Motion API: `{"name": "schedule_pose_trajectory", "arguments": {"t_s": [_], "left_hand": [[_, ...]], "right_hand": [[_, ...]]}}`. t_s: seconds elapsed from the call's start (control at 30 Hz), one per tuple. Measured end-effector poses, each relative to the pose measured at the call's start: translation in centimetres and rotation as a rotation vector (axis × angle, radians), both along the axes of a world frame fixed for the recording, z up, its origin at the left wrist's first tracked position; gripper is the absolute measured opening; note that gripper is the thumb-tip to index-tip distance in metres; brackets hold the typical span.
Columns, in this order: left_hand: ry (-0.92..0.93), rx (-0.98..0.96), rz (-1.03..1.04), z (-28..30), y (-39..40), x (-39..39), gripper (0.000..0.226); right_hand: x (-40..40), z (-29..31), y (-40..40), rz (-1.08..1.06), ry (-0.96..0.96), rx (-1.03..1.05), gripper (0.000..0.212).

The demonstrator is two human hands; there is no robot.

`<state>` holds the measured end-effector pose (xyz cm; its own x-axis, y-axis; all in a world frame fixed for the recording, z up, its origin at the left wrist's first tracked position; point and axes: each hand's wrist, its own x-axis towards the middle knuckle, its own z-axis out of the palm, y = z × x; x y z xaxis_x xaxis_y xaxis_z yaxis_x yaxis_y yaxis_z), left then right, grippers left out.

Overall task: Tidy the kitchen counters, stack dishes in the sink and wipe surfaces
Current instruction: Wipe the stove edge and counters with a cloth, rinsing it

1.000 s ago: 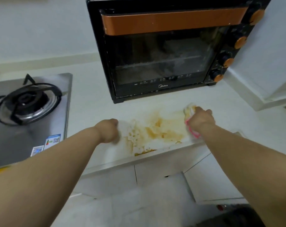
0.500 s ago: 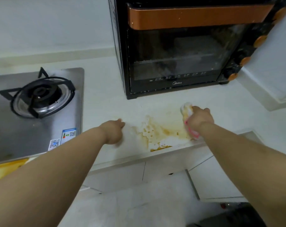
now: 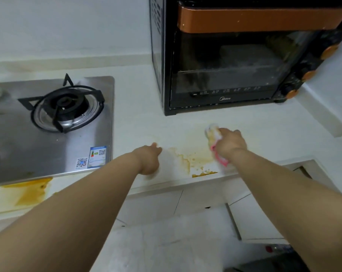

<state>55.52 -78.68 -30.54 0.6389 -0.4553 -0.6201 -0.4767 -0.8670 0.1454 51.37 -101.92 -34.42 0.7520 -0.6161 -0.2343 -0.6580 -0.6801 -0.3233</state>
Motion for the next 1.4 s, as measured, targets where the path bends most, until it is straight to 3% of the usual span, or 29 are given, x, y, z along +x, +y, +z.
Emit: {"name": "schedule_pose_trajectory", "arguments": {"t_s": [0.07, 0.17, 0.27, 0.37, 0.43, 0.5, 0.73, 0.83, 1.0, 1.07, 1.23, 1.4], "left_hand": [[0.015, -0.021, 0.021, -0.2, 0.4, 0.0, 0.062], [0.017, -0.037, 0.058, -0.2, 0.6, 0.1, 0.064], [0.011, -0.024, 0.063, 0.0, 0.7, -0.3, 0.064], [0.018, 0.004, 0.04, -0.2, 1.2, -0.4, 0.063], [0.034, 0.011, 0.025, -0.5, 1.5, -0.5, 0.064], [0.035, 0.016, 0.029, -0.8, 1.9, -0.5, 0.066], [-0.014, 0.025, 0.038, -0.2, 1.4, -0.9, 0.061], [-0.012, 0.041, 0.041, -0.7, 1.0, -1.3, 0.062], [-0.001, 0.007, 0.042, -1.6, 0.6, -2.7, 0.067], [-0.003, -0.015, 0.063, -1.8, 0.6, -2.7, 0.069], [-0.014, -0.059, 0.086, -2.6, 0.8, -2.7, 0.072], [-0.075, -0.033, 0.067, -3.4, 1.0, -2.8, 0.076]], "right_hand": [[1.2, -0.1, 2.5, 0.007, 0.008, 0.053, 0.042], [1.4, -0.1, 8.8, 0.291, -0.042, 0.19, 0.054], [-0.4, 0.8, 10.4, 0.478, -0.021, 0.223, 0.044], [-2.1, 1.2, 6.3, 0.383, 0.004, 0.263, 0.046], [-2.0, 1.2, 3.2, 0.198, 0.0, 0.158, 0.053], [-0.9, 0.9, 3.0, 0.095, 0.049, 0.038, 0.042], [-4.5, -0.3, 11.9, 0.475, -0.057, 0.136, 0.05], [-6.5, 0.5, 8.7, 0.402, -0.061, 0.097, 0.052], [-6.6, 1.7, 2.3, 0.089, 0.029, -0.034, 0.046], [-6.1, 1.6, 4.0, 0.096, 0.022, -0.021, 0.048], [-6.4, -0.3, 11.6, 0.439, -0.073, 0.056, 0.045], [-7.6, 0.6, 4.5, 0.204, -0.069, -0.032, 0.047]]}}
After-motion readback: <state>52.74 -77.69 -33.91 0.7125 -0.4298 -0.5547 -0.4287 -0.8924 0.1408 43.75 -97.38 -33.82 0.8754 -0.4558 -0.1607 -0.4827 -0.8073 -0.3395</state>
